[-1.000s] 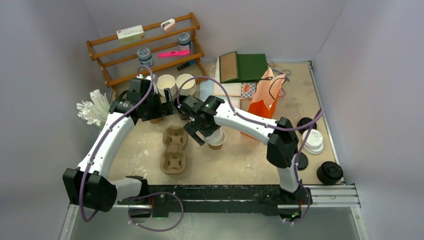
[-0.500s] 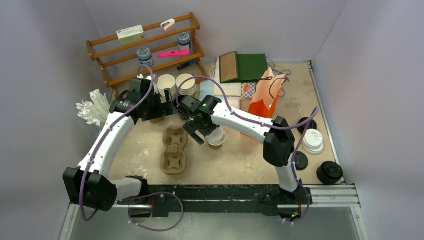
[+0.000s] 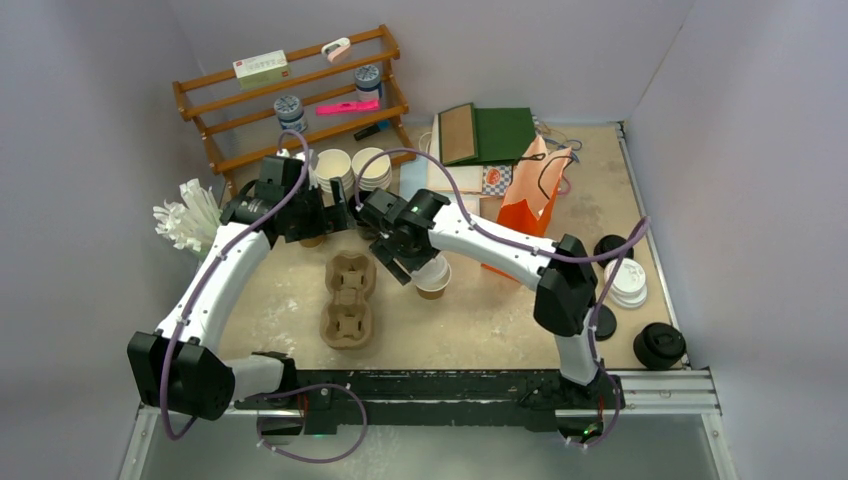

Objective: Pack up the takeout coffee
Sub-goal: Close the cup lid on the coffee cup.

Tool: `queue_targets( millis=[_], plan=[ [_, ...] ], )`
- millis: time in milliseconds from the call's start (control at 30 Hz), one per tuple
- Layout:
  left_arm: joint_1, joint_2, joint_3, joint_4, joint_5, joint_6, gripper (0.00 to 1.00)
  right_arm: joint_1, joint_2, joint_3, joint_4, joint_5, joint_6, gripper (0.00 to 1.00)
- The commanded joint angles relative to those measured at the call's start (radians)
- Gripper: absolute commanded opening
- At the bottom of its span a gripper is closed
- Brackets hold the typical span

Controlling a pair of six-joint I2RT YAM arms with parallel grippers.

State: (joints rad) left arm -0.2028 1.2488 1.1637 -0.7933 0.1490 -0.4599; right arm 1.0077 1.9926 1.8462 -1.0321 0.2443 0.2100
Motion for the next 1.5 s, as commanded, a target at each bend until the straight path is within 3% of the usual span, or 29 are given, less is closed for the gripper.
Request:
queue_targets(
  millis=[0, 100, 133, 167, 233, 400, 600, 1167, 1467],
  plan=[
    [0.011, 0.004, 0.034, 0.022, 0.019, 0.019, 1.00, 0.004, -0.085, -0.020, 0.005, -0.008, 0.037, 0.72],
    [0.011, 0.007, 0.035, 0.027, 0.033, 0.024, 1.00, 0.005, -0.106, -0.044, 0.009, -0.047, 0.063, 0.63],
    [0.011, 0.009, 0.034, 0.030, 0.043, 0.027, 1.00, 0.005, -0.112, -0.054, 0.014, -0.049, 0.068, 0.55],
    [0.011, 0.010, 0.034, 0.035, 0.055, 0.031, 1.00, 0.005, -0.115, -0.060, 0.017, -0.047, 0.074, 0.40],
    [0.011, 0.014, 0.030, 0.049, 0.088, 0.044, 1.00, 0.005, -0.115, -0.068, 0.015, -0.037, 0.088, 0.24],
    [0.010, 0.015, 0.011, 0.104, 0.209, 0.060, 0.97, 0.004, -0.116, -0.088, 0.012, 0.011, 0.139, 0.00],
    [0.001, 0.020, -0.052, 0.199, 0.352, 0.013, 0.91, -0.001, -0.127, -0.115, 0.024, 0.056, 0.191, 0.00],
    [-0.118, 0.130, -0.078, 0.288, 0.425, -0.013, 0.89, -0.003, -0.206, -0.212, -0.001, 0.046, 0.235, 0.00],
    [-0.141, 0.172, -0.097, 0.338, 0.467, -0.029, 0.81, -0.004, -0.247, -0.238, 0.034, 0.044, 0.259, 0.00]
  ],
)
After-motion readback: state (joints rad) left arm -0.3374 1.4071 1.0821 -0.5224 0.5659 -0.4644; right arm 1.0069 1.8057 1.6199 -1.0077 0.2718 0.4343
